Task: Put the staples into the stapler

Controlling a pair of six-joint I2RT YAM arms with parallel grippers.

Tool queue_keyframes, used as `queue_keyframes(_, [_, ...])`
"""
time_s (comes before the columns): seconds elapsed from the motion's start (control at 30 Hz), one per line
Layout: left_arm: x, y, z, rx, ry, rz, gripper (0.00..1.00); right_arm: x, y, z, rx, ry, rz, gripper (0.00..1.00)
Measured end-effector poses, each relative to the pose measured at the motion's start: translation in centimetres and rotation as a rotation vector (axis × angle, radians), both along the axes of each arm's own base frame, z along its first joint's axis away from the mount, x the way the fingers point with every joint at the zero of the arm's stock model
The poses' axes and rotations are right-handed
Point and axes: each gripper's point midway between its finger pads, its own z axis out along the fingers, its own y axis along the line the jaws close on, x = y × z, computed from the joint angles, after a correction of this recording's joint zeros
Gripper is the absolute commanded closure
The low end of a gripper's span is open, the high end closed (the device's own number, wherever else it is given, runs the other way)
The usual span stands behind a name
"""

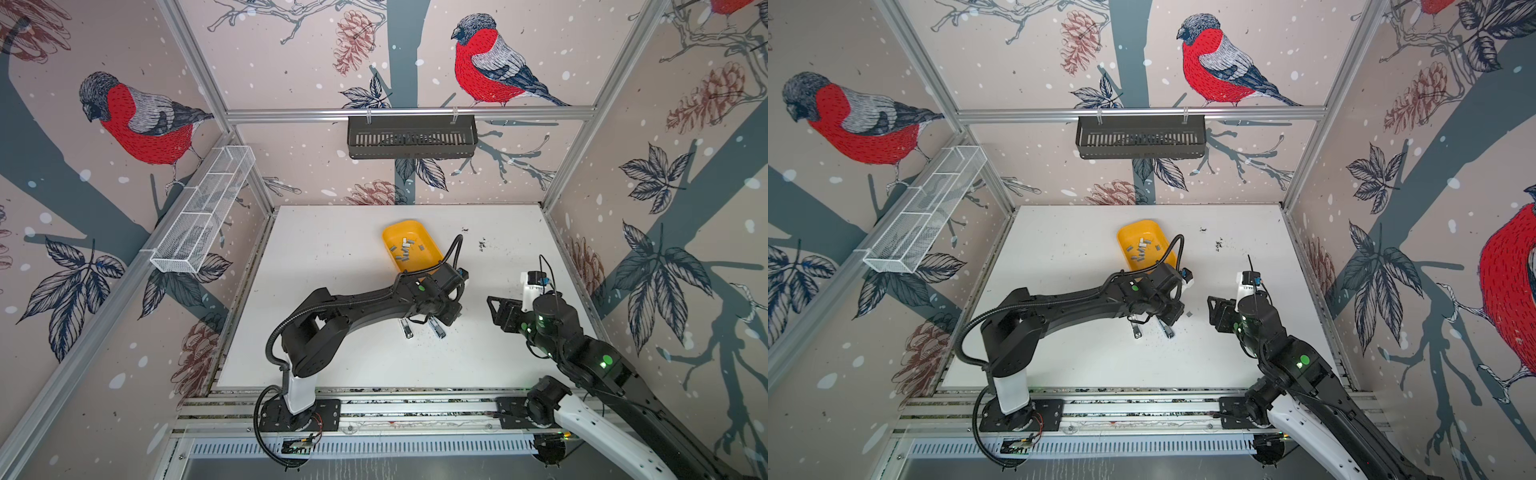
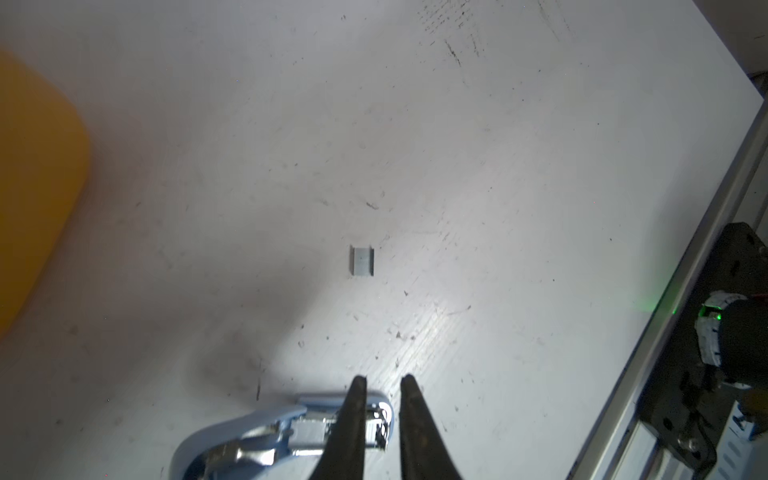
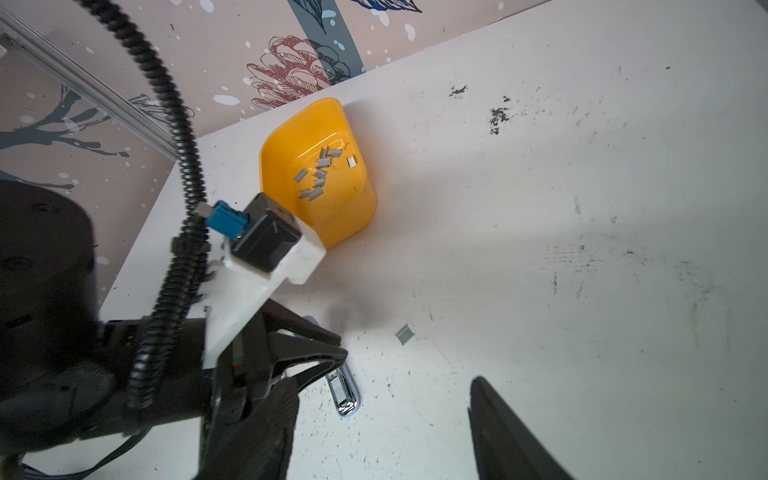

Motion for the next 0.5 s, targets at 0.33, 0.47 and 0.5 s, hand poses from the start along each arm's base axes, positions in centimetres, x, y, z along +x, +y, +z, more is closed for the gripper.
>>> queue_keyframes(0.33, [1.2,-2.3,-4.1,0.054,0.018,-0.017,0.88,0.0,-0.1,-0.1,-0.010,-0.003,0.000,0.33])
queue_keyframes(0.47, [1.4,-2.4,-4.9,0.068,0.021,-0.014,0.88,0.0,-0.1,-0.2,-0.012,-0.002,0.001,0.34])
queue_keyframes(0.5, [1.5,-2.5,-5.0,0.070,0.021,-0.013,0.88,0.0,-0.1,-0.2,-0.013,-0.001,0.002,0.33])
